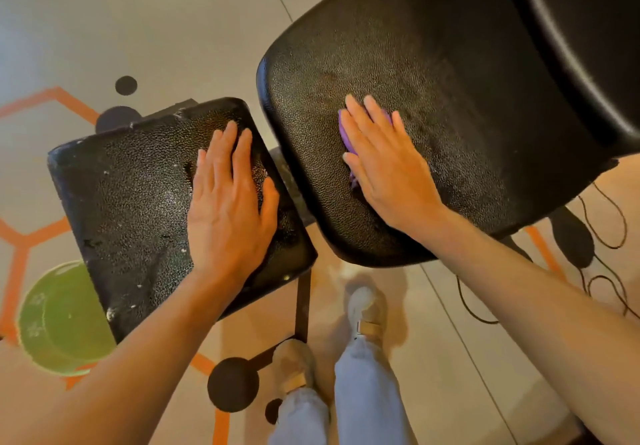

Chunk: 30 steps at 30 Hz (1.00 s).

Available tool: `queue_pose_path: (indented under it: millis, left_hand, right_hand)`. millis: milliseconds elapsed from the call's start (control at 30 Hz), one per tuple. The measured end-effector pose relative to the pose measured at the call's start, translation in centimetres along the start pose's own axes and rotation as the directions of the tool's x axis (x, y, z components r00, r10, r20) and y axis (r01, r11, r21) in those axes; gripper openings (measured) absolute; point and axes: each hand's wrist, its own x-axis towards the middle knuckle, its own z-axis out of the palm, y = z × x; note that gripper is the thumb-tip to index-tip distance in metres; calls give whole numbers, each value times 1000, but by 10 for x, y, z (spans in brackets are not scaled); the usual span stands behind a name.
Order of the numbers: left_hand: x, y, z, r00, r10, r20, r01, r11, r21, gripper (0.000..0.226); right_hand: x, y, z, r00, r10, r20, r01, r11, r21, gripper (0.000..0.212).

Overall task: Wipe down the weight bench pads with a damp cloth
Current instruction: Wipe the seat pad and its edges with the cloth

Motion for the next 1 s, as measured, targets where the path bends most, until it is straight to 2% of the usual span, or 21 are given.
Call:
queue_pose_path:
  millis: [100,167,233,300,433,533,633,733,833,900,1000]
  left_hand:
    - [-5,6,-4,995,98,6,-97,995,-35,56]
    - [-13,22,-3,976,212,50,-207,974,-94,53]
    - [-21,39,5,940,323,108,-307,941,-145,52]
    - [-27,48,14,910,382,162,-363,922,-134,53]
    - [-29,48,19,905,381,190,-375,924,-69,56]
    - [-29,50,17,906,378,191,-374,926,-57,57]
    - [-29,50,17,912,368,183,-366,929,-48,58]
    - [-28,49,18,906,381,185,-381,924,-38,58]
    - [-29,48,19,905,387,176,-389,921,-28,58]
    - [-29,47,20,905,391,170,-393,919,-19,58]
    - [-30,47,21,907,392,156,-395,919,-12,58]
  right_hand:
    - [-67,13,1,999,-39,32,42,997,-71,53]
    - [-118,19,-5,998,-21,65,22,1000,-8,54]
    - [-119,27,-4,998,-33,58,33,999,12,53]
    - [-77,28,-2,999,0,36,1,999,-39,52]
    - [-1,27,-4,996,83,-18,-83,996,-11,51]
    - [-57,35,0,997,80,-13,-81,996,-30,50]
    - [-123,35,-4,991,127,39,-128,991,29,52]
    - [-84,44,-3,990,136,23,-136,990,-26,51]
    - [-24,47,-8,973,226,-38,-226,974,-16,53]
    - [-38,44,-3,962,270,-39,-269,963,13,55]
    - [-111,26,-4,960,278,18,-278,960,11,54]
